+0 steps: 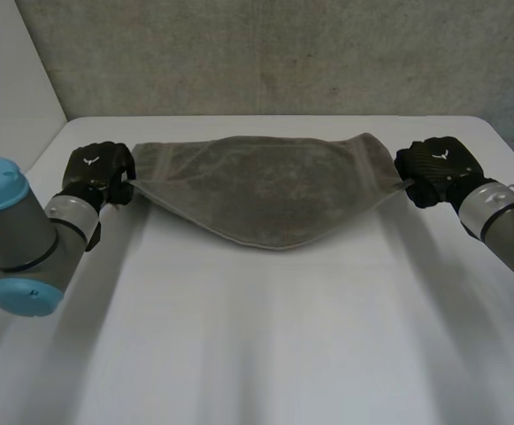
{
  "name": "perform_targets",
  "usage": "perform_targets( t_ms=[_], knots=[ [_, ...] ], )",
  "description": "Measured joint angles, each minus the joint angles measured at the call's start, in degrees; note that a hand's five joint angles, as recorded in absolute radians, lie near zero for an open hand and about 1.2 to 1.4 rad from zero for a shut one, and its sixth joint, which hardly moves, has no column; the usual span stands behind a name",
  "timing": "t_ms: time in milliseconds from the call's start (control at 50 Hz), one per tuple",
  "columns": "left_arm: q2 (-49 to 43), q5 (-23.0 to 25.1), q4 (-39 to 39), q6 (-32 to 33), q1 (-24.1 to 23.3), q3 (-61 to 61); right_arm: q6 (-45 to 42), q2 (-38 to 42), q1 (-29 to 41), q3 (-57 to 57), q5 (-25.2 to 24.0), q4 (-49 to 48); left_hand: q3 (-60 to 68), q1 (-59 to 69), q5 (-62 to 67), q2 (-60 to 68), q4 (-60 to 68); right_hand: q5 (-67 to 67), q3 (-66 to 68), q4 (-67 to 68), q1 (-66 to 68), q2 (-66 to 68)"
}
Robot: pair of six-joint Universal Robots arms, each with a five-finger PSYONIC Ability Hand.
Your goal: Fold the towel.
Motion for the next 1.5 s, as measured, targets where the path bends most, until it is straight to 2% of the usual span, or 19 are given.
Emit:
perform_targets(
  t_ms=[140, 260, 420, 480, 600, 780, 880, 1120, 1160, 1180, 1200, 1220, 1240, 1280, 1340, 1500],
  knots=[
    [10.29, 0.15, -2.44, 1.18, 0.75, -5.17, -0.61, -9.82, -2.19, 3.50, -0.01, 4.87, 0.00, 0.00, 0.00, 0.00, 0.00, 0.00, 0.00, 0.00, -0.04, 0.00],
    [23.09, 2.84, -5.46, 2.09, 1.20, -9.87, -0.62, -21.76, -5.79, 2.85, -1.35, 14.72, 0.00, 0.00, 0.00, 0.00, 0.00, 0.00, 0.00, 0.00, 0.00, 0.00],
    [30.29, 8.16, -6.88, 2.05, 2.34, -12.55, -0.70, -26.51, -11.49, -1.33, -6.64, 23.95, 0.00, 0.00, 0.00, 0.00, 0.00, 0.00, 0.00, 0.00, 0.00, 0.00],
    [29.48, 9.41, -6.81, 2.09, 2.66, -12.54, -1.31, -25.21, -12.60, -2.71, -8.39, 25.24, 0.00, 0.00, 0.00, 0.00, 0.00, 0.00, 0.00, 0.00, 0.00, 0.00],
    [21.36, 10.04, -6.34, 2.21, 3.02, -9.47, -4.96, -16.37, -12.33, -6.24, -8.71, 25.32, 0.00, 0.00, 0.00, 0.00, 0.00, 0.00, 0.00, 0.00, 0.00, 0.00],
    [2.06, 9.74, -7.96, 2.59, 3.19, 3.42, -7.57, 0.34, -7.55, -16.65, -3.12, 24.79, 0.00, 0.00, 0.00, 0.00, 0.00, 0.00, 0.00, 0.00, 0.00, 0.00],
    [-5.29, 9.68, -10.59, 3.55, 3.07, 10.55, -7.57, 7.31, -5.65, -22.03, -0.68, 24.08, 0.00, 0.00, 0.00, 0.00, 0.00, 0.00, 0.00, 0.00, 0.00, 0.00],
    [-15.26, 9.11, -16.16, 6.01, 2.42, 22.23, -7.47, 19.06, -3.18, -31.92, 3.35, 21.84, 0.00, 0.00, 0.00, 0.00, 0.00, 0.00, 0.00, 0.00, 0.00, 0.00],
    [-16.41, 8.99, -16.31, 6.20, 2.31, 23.54, -7.44, 20.72, -2.73, -33.45, 4.04, 21.57, -1.11, -1.13, -0.65, -1.83, -1.54, -4.58, -4.39, -4.39, -4.33, -4.39],
    [-16.66, 8.96, -16.32, 6.23, 2.28, 23.81, -7.43, 21.06, -2.66, -33.75, 4.19, 21.52, -5.06, -5.30, -4.66, -6.35, -5.68, -7.91, -8.22, -7.60, -8.06, -8.32],
    [-17.11, 8.91, -16.31, 6.26, 2.24, 24.36, -7.39, 21.71, -2.51, -34.33, 4.50, 21.31, -16.29, -16.49, -16.05, -18.08, -17.21, -15.58, -16.26, -15.96, -16.21, -16.44],
    [-17.70, 8.82, -16.27, 6.27, 2.19, 25.09, -7.31, 22.37, -2.35, -34.92, 4.89, 20.96, -31.79, -31.66, -32.24, -34.24, -33.01, -33.33, -32.10, -31.69, -32.33, -32.71],
    [-17.86, 8.78, -16.25, 6.27, 2.17, 25.29, -7.27, 22.54, -2.29, -35.07, 5.03, 20.81, -37.52, -36.17, -37.17, -39.06, -38.87, -39.23, -37.60, -37.15, -37.84, -38.42],
    [-18.22, 8.41, -16.13, 6.25, 2.11, 25.85, -7.05, 22.86, -1.96, -35.47, 5.86, 19.97, -56.78, -55.96, -57.57, -58.28, -57.15, -58.38, -55.76, -55.36, -55.66, -56.96],
    [-18.21, 7.52, -15.96, 6.18, 2.06, 26.16, -6.55, 22.42, -1.47, -35.42, 7.19, 18.88, -62.76, -61.20, -63.26, -63.09, -62.93, -63.64, -62.51, -61.72, -62.43, -62.81],
    [-14.57, 5.27, -16.00, 5.67, 2.01, 24.78, -1.98, 15.29, -0.77, -30.73, 9.64, 17.56, -62.76, -61.20, -63.27, -63.13, -62.93, -63.64, -62.78, -61.73, -62.91, -62.81]
  ],
)
